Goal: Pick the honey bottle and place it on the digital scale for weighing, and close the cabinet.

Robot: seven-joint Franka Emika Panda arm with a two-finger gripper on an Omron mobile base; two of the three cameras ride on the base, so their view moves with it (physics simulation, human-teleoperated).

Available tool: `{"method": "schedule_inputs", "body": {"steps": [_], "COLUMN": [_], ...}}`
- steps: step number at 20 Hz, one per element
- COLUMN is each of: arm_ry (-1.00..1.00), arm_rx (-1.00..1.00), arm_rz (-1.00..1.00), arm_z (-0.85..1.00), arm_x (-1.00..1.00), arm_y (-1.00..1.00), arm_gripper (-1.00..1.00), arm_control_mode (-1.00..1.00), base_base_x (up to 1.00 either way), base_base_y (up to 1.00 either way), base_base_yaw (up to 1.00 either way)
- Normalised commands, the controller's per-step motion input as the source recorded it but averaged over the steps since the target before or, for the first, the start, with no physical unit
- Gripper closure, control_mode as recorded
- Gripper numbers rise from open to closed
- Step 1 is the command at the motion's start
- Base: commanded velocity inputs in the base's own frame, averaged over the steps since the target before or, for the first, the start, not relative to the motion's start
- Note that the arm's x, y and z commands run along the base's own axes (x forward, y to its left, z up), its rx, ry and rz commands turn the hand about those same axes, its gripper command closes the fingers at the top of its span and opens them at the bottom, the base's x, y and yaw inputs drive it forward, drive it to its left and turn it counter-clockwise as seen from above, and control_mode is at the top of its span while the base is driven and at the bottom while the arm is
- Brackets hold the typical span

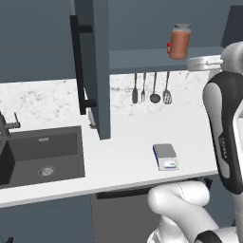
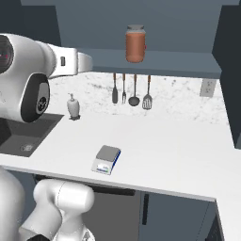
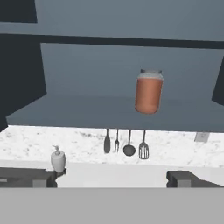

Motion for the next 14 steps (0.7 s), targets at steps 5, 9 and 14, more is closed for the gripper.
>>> {"method": "schedule_inputs", "body": {"steps": [5, 9, 14], "arm_ry": [-0.03, 0.00, -0.03], "arm_rx": [0.00, 0.00, 0.00], "arm_rz": [-0.02, -0.04, -0.01], "arm_z": [0.08, 0.05, 0.01], "arm_x": [0.26, 0.38, 0.48], "arm_y": [-0.23, -0.27, -0.28], "arm_gripper": [-1.00, -1.00, -1.00], "arm_control_mode": [-1.00, -1.00, -1.00], "base_base_x": [0.00, 0.00, 0.00], "base_base_y": [0.00, 0.00, 0.00], "base_base_yaw": [0.00, 0.00, 0.00]}}
